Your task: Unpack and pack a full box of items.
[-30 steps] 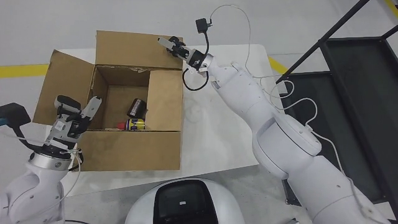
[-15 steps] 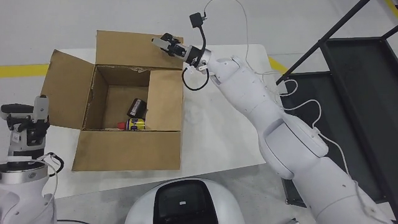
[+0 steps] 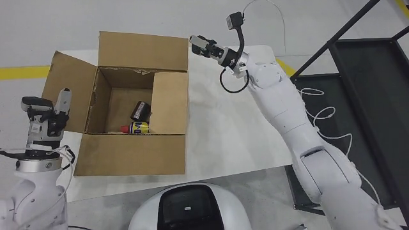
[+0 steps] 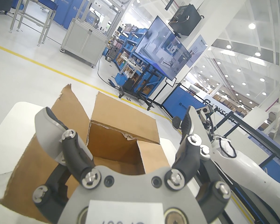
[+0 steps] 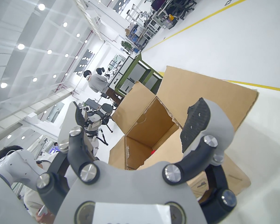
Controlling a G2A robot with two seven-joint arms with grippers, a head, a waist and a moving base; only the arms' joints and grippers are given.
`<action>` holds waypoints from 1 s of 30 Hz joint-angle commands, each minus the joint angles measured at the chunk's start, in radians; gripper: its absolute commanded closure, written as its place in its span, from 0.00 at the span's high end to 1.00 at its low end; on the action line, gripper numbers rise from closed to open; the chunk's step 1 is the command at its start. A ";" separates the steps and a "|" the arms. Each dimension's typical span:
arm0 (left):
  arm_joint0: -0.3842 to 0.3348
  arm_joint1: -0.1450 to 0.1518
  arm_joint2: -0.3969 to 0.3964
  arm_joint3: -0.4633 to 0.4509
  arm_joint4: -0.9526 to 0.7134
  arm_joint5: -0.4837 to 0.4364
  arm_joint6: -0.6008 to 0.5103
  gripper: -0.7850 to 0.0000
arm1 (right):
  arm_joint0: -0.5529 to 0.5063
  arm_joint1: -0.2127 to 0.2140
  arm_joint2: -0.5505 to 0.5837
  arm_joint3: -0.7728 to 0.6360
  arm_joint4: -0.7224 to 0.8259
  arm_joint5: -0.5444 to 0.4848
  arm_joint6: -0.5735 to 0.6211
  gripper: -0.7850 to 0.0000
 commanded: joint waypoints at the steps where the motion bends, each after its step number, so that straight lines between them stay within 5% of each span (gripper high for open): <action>1: -0.009 0.001 0.011 -0.003 0.024 0.002 -0.009 1.00 | -0.085 0.022 0.062 -0.148 -0.034 0.080 -0.002 1.00; 7: -0.070 0.003 0.077 -0.002 -0.006 0.038 -0.106 1.00 | -0.288 0.061 0.200 -0.405 -0.033 0.237 -0.028 1.00; 14: -0.156 0.008 0.138 0.024 -0.036 0.110 -0.240 1.00 | -0.405 0.073 0.283 -0.485 0.054 0.212 -0.090 1.00; 21: -0.223 0.012 0.182 0.053 -0.062 0.208 -0.366 1.00 | -0.458 0.077 0.325 -0.527 0.065 0.218 -0.167 1.00; 30: -0.225 0.013 0.182 0.051 -0.051 0.217 -0.370 1.00 | -0.458 0.077 0.325 -0.527 0.065 0.218 -0.167 1.00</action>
